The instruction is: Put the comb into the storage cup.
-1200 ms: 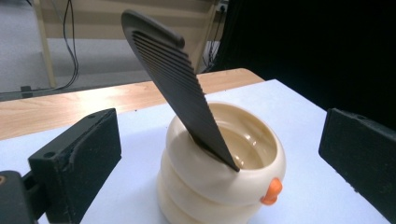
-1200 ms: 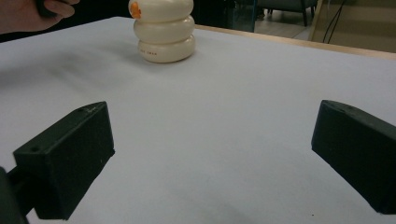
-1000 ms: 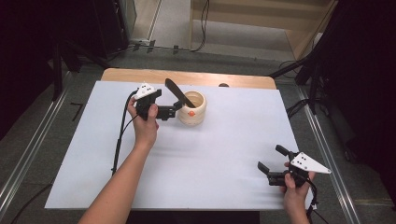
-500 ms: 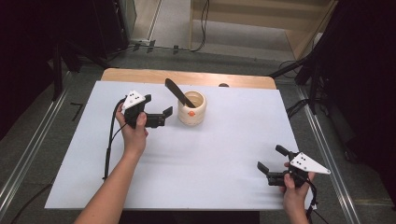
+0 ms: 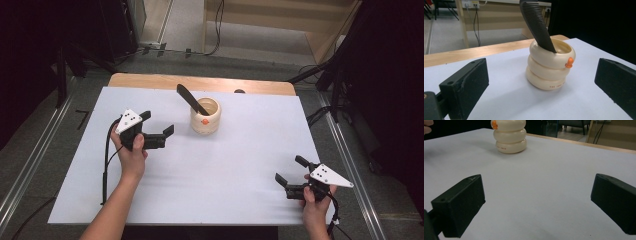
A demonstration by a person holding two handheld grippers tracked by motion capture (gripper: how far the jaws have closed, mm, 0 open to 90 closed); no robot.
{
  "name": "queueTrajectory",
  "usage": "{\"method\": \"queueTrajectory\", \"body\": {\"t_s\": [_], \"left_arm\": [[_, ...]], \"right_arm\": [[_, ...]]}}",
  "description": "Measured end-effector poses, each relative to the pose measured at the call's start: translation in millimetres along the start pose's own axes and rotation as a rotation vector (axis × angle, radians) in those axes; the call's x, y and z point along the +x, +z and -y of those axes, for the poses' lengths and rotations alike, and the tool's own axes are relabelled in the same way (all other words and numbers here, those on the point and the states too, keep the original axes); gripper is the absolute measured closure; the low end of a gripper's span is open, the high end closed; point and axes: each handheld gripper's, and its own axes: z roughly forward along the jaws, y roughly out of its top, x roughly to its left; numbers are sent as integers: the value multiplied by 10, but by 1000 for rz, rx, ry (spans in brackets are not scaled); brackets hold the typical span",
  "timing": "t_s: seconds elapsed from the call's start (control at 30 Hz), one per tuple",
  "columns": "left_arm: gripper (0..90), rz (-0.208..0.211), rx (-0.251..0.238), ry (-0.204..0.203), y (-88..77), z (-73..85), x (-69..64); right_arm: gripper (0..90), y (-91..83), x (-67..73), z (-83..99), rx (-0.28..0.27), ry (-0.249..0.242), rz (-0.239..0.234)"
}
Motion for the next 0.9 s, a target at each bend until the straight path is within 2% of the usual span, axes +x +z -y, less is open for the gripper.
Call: {"method": "queueTrajectory", "body": {"t_s": [0.17,0.7,0.9], "left_arm": [[0,-11,-16,22,-152,72,-21],[0,-28,-23,20,-566,291,19],[0,-34,-12,32,-700,363,25]], "right_arm": [[0,-5,1,-1,0,0,6],[0,-7,0,0,-4,-3,11],[0,-12,2,0,-12,-5,16]]}}
